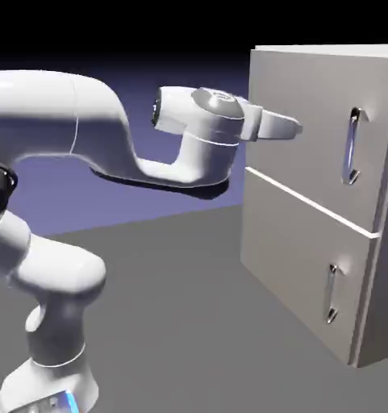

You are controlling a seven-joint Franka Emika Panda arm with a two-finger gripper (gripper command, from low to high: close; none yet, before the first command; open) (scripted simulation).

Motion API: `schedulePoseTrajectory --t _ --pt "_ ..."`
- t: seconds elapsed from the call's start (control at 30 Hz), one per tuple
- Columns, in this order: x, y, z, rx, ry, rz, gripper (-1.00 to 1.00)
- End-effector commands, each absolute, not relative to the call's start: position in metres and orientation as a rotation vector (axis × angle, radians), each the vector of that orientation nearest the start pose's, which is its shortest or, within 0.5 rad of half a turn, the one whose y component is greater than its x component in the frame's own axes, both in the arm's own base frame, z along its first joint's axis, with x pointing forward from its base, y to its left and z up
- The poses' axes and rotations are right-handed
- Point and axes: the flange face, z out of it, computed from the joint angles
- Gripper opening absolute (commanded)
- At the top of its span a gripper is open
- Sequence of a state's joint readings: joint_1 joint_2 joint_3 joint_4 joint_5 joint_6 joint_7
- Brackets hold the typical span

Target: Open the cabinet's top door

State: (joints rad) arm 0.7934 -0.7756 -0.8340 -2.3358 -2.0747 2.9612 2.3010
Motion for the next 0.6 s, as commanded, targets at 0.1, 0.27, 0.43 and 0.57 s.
schedulePoseTrajectory --t 0.1,0.27,0.43,0.57 --pt "0.418 -0.053 0.585 -1.898 0.718 -1.66 0.0" --pt "0.431 -0.076 0.572 -1.843 0.712 -1.693 0.0" --pt "0.448 -0.099 0.556 -1.795 0.702 -1.719 0.0" --pt "0.462 -0.118 0.54 -1.763 0.692 -1.735 0.0"
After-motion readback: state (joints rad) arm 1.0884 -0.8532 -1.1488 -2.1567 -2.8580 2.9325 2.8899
